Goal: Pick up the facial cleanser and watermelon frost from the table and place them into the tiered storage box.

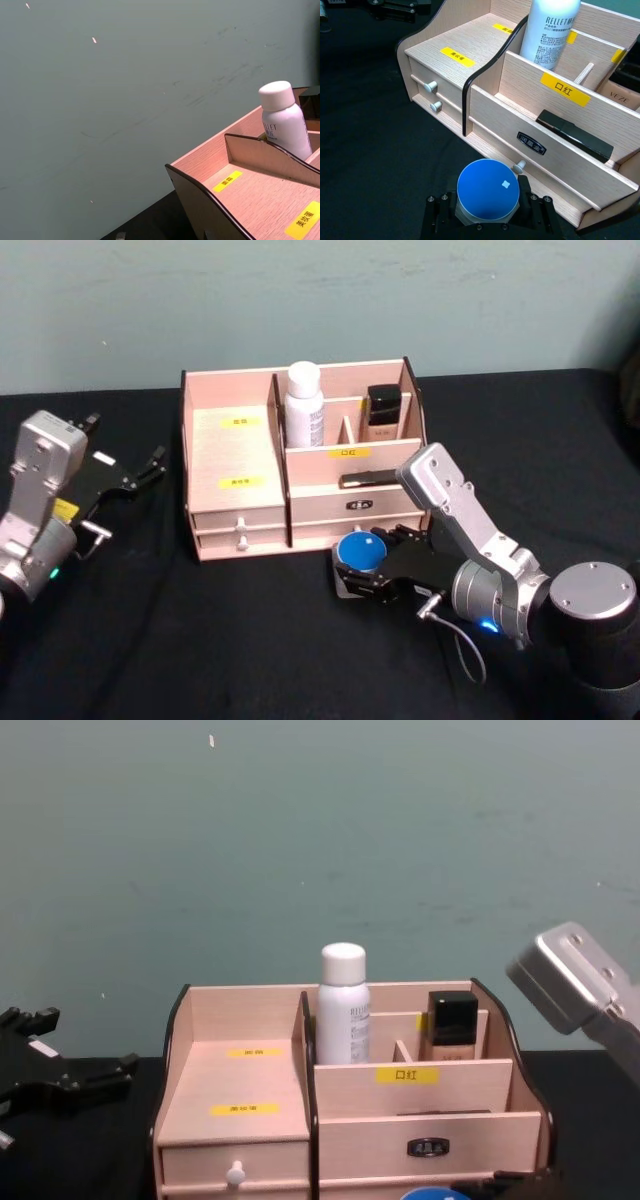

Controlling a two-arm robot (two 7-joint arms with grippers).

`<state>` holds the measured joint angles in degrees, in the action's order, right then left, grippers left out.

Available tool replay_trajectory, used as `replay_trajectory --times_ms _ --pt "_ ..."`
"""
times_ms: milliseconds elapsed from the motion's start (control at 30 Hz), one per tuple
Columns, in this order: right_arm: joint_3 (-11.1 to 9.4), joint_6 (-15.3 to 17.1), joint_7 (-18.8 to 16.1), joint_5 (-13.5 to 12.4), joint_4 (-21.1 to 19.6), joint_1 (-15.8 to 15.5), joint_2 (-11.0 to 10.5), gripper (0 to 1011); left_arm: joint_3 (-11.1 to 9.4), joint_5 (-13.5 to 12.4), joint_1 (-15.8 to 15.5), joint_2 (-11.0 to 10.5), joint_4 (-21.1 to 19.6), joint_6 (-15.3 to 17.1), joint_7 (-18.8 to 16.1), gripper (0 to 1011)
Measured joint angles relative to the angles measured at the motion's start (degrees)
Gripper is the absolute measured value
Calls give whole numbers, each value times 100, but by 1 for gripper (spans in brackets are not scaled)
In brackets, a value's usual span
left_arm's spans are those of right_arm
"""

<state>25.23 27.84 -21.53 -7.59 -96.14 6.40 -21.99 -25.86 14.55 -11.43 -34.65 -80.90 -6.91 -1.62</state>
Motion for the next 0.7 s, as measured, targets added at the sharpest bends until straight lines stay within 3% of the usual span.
replay_trajectory --times_ms 700 --pt "-41 -118 -139 -84 -83 -28 -52 728 0 0 0 0 0 0 0 1010"
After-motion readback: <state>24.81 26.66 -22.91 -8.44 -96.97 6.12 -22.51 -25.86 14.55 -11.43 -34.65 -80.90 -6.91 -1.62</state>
